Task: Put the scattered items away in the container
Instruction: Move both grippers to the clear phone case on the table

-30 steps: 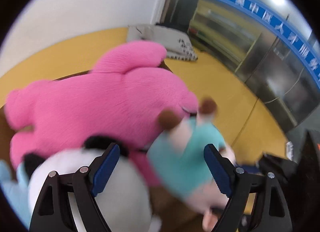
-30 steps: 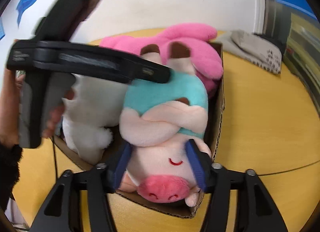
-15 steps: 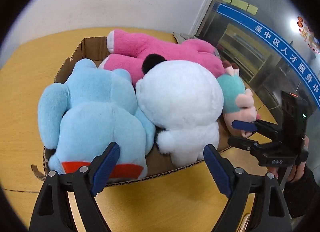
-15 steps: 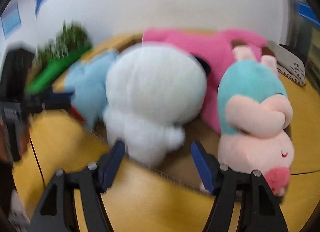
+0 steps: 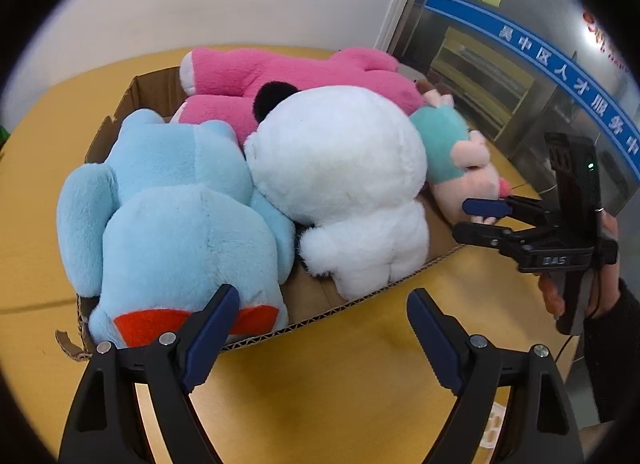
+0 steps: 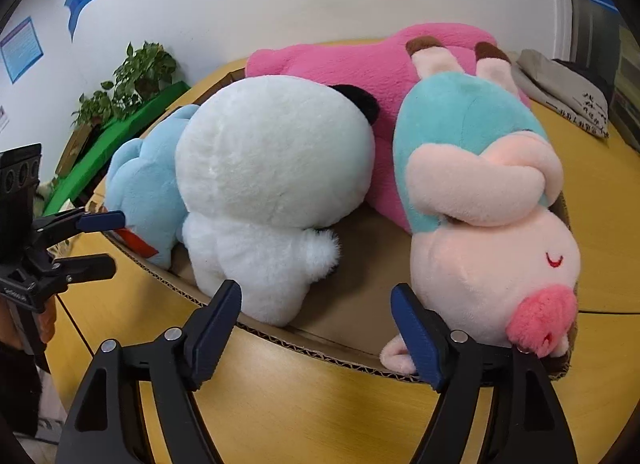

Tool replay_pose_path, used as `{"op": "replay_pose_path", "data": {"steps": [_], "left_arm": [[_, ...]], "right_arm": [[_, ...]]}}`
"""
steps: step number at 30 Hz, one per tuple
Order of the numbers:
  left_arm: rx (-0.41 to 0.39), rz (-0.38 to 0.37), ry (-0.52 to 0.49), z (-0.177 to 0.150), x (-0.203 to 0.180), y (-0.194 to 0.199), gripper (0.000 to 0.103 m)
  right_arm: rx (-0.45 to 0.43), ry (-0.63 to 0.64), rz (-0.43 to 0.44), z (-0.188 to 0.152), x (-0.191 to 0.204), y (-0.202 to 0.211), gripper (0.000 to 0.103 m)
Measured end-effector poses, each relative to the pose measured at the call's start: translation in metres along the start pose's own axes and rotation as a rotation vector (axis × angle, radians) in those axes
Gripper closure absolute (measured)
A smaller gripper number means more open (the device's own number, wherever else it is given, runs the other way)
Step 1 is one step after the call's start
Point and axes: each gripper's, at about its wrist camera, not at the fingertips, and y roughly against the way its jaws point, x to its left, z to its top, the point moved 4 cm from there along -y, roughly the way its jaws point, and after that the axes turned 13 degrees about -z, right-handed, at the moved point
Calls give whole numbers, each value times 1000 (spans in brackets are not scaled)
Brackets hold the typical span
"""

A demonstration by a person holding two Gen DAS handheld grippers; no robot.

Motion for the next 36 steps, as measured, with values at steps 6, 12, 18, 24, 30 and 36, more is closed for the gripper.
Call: {"op": "replay_pose_path", "data": {"steps": [6, 12, 18, 24, 30, 36], "left_arm": [[-49, -84, 102, -34, -25, 41, 16], [39, -153, 175, -104, -46, 43, 16], [130, -228, 247, -156, -63, 29, 16], [187, -251, 323, -191, -67, 12, 16], [155, -210, 336, -193, -66, 7, 16], [136, -139, 289, -182, -63, -1, 16]], "right_arm": [[-153, 144, 63, -25, 34, 85, 7], [-34, 316, 111, -121, 63, 95, 14], [91, 271, 98, -177, 66, 70, 35], [96, 197, -2, -181, 74, 59, 73], [70, 46, -140, -194, 78, 67, 94], [64, -44, -181, -195, 95, 74, 94]]}}
